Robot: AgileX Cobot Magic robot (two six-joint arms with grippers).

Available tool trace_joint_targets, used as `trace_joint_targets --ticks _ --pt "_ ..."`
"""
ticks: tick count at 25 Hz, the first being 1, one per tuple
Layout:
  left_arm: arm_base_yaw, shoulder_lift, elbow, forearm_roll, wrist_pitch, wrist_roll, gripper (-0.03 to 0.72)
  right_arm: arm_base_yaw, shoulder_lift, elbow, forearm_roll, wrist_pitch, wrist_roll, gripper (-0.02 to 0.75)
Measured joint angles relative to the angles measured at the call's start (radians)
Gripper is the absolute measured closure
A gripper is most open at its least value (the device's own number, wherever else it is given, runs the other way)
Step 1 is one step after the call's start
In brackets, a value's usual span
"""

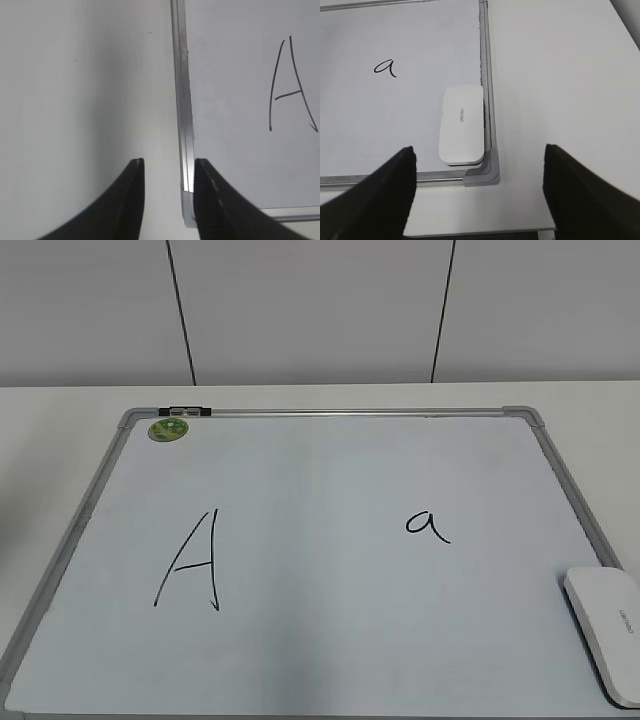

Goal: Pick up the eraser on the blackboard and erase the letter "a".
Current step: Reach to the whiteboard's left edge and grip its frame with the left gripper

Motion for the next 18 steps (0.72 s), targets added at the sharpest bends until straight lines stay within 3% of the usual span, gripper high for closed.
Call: trace_joint_targets --ticks 18 --pt "-0.029 0.524 -0.283 -0.037 -0.003 0.000 0.446 0.000 0.000 0.000 0.000 -0.002 0.000 0.151"
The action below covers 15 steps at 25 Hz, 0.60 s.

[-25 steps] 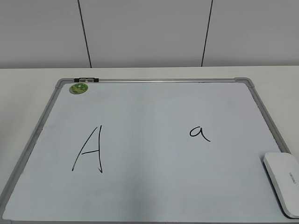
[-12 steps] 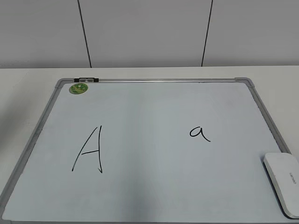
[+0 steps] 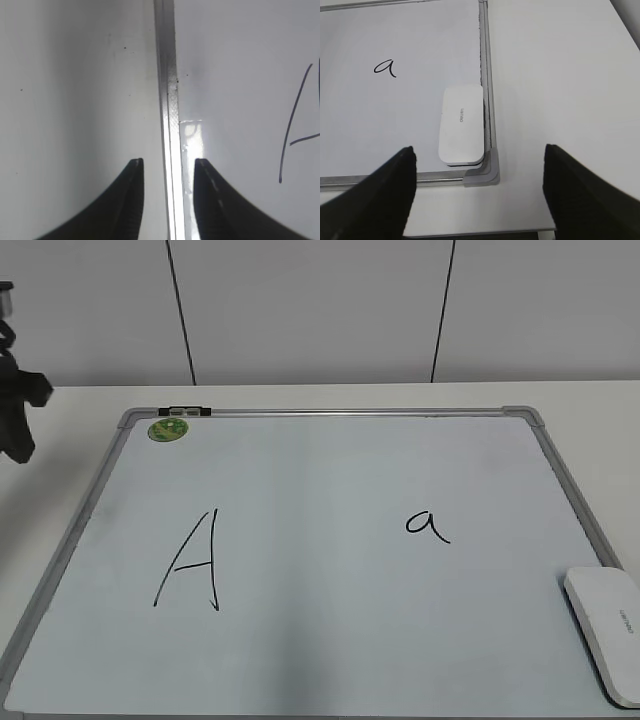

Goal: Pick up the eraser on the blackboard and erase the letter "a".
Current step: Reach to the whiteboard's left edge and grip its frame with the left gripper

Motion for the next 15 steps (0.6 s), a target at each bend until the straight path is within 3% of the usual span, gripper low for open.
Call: trace_joint_targets --ticks 15 --pt "-0.011 0.297 -0.116 0.038 -0.075 0.000 0.445 0.000 0.000 0.000 0.000 0.000 0.000 0.151"
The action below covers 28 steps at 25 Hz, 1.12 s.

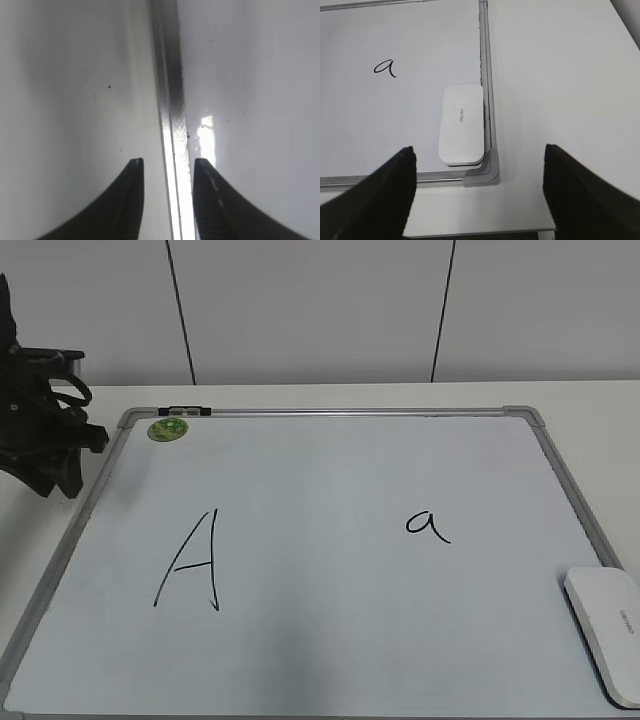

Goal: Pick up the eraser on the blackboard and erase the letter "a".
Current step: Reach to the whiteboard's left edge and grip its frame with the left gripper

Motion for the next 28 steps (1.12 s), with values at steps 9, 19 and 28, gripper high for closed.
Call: trace_joint_targets --ticks 9,19,28 --pt "0.000 0.080 -0.013 0.000 -0.002 -0.008 0.446 0.000 0.000 0.000 0.000 0.000 0.000 0.151" --pt "0.022 0.123 -0.020 -0.027 -0.021 -0.020 0.445 0.000 0.000 0.000 0.000 0.000 0.000 0.151" --pt "0.023 0.130 -0.024 -0.052 -0.017 -0.020 0.551 0.000 0.000 0.000 0.000 0.000 0.000 0.151"
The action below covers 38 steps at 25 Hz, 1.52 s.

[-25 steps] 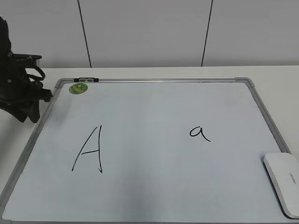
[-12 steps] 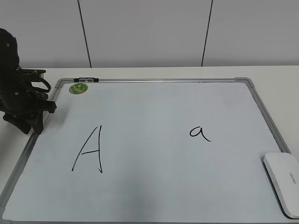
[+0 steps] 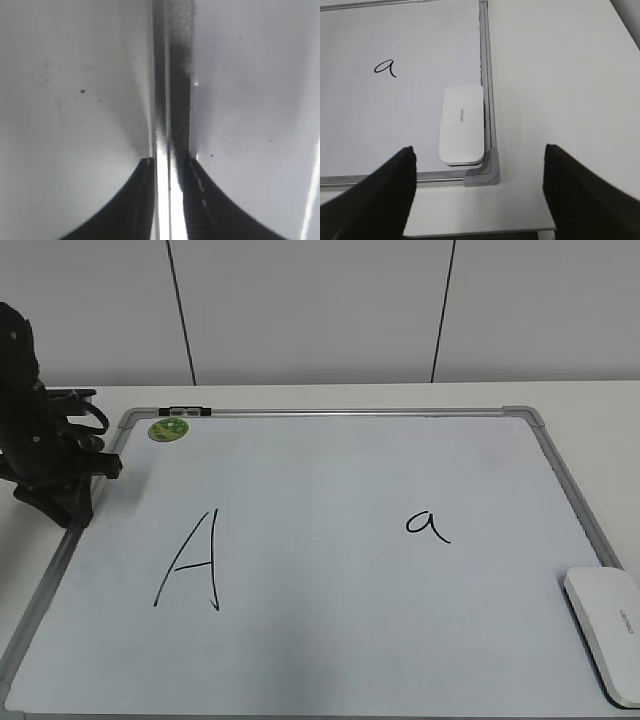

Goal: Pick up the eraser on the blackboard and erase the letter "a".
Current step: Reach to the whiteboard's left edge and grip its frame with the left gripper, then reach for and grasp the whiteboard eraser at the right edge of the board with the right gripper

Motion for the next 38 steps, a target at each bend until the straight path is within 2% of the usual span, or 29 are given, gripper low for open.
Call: trace_joint_targets --ticks 2,4,11,18,20,26,38 --pt "0.000 0.000 0.000 0.002 0.000 -0.001 0.620 0.000 0.000 0.000 0.000 0.000 0.000 0.151" --pt "0.000 0.000 0.000 -0.002 0.000 -0.002 0.655 0.000 0.000 0.000 0.000 0.000 0.000 0.151" --pt "0.001 0.000 0.000 -0.002 0.000 -0.006 0.661 0.000 0.044 -0.004 0.004 0.002 0.000 0.151" --pt "0.001 0.000 0.000 -0.001 0.000 -0.006 0.659 0.000 0.399 -0.054 0.036 0.024 0.000 0.151" --pt "0.001 0.000 0.000 -0.001 0.000 -0.006 0.659 0.000 0.564 -0.086 0.043 0.041 0.000 0.151" --pt "0.001 0.000 0.000 -0.001 0.002 -0.006 0.655 0.000 0.851 -0.166 0.133 0.037 -0.034 0.152" --pt "0.001 0.000 0.000 -0.004 0.002 -0.006 0.650 0.000 1.216 -0.278 0.149 -0.041 -0.059 0.150"
